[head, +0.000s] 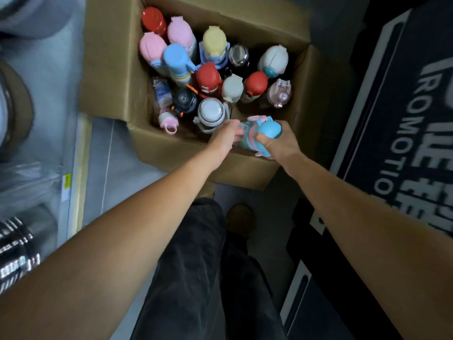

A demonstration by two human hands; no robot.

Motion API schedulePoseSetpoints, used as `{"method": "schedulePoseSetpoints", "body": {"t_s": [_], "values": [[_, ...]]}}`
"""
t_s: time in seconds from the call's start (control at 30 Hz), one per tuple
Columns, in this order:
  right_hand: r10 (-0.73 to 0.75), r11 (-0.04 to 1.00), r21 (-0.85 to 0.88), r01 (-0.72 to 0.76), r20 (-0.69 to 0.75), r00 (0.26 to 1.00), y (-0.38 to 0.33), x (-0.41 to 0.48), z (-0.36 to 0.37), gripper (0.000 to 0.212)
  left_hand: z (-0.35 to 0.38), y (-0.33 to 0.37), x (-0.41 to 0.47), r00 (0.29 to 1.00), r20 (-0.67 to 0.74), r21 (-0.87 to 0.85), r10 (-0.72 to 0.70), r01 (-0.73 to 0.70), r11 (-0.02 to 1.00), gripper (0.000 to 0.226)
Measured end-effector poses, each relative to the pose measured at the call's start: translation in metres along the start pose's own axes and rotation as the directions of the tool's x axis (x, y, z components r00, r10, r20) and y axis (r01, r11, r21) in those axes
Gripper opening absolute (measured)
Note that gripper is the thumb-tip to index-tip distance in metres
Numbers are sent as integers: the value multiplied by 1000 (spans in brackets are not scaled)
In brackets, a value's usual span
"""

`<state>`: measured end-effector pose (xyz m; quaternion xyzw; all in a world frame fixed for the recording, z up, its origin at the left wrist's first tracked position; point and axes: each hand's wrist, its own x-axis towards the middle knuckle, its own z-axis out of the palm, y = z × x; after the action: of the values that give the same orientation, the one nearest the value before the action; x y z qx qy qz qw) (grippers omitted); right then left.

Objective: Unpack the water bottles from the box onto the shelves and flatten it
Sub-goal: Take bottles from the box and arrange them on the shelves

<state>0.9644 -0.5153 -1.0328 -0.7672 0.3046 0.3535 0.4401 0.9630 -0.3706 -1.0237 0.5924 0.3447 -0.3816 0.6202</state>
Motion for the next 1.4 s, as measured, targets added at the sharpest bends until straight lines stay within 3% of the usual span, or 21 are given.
{"method": "schedulePoseSetpoints", "body": {"t_s": [0.1, 0.3, 0.5, 0.6, 0.7, 0.83, 0.93, 1.07, 1.2, 1.3, 1.4], "values": [[-57, 997, -54, 58, 19, 998, -19, -44, -27, 61, 0, 12, -42, 977, -41, 235, 208, -193, 953, 44], [-200, 969, -129, 211, 91, 975, -63, -144, -68, 59, -8, 31, -140, 929, 92, 498, 357, -354, 792, 64], [-384, 860, -262, 438, 235, 893, -138, -260, -88, 53, -34, 67, -273, 879, 72, 505, 471, -440, 743, 78], [-465, 790, -280, 545, 306, 831, -175, -323, -86, 40, -55, 74, -346, 877, 72, 516, 474, -440, 735, 94], [-481, 725, -297, 622, 428, 765, -208, -377, -72, 31, -77, 72, -412, 862, -27, 509, 507, -424, 749, 102], [-488, 627, -288, 724, 579, 653, -248, -442, -38, 37, -108, 57, -488, 837, -241, 531, 491, -310, 788, 112], [-548, 523, -248, 815, 635, 545, -269, -504, -2, 47, -138, 41, -548, 766, -386, 523, 515, -278, 806, 113], [-632, 359, -178, 916, 677, 378, -275, -599, 50, 52, -176, 10, -633, 636, -530, 325, 561, -459, 827, 80], [-659, 245, -34, 969, 728, 192, -252, -700, 101, 31, -206, -53, -732, 567, -615, 194, 547, -563, 803, 34], [-590, 279, 24, 960, 793, 152, -228, -770, 136, 45, -222, -102, -798, 512, -683, 177, 520, -575, 799, 28], [-526, 245, 126, 961, 850, 23, -196, -849, 168, 48, -232, -154, -874, 431, -778, 135, 456, -595, 792, 44]]}}
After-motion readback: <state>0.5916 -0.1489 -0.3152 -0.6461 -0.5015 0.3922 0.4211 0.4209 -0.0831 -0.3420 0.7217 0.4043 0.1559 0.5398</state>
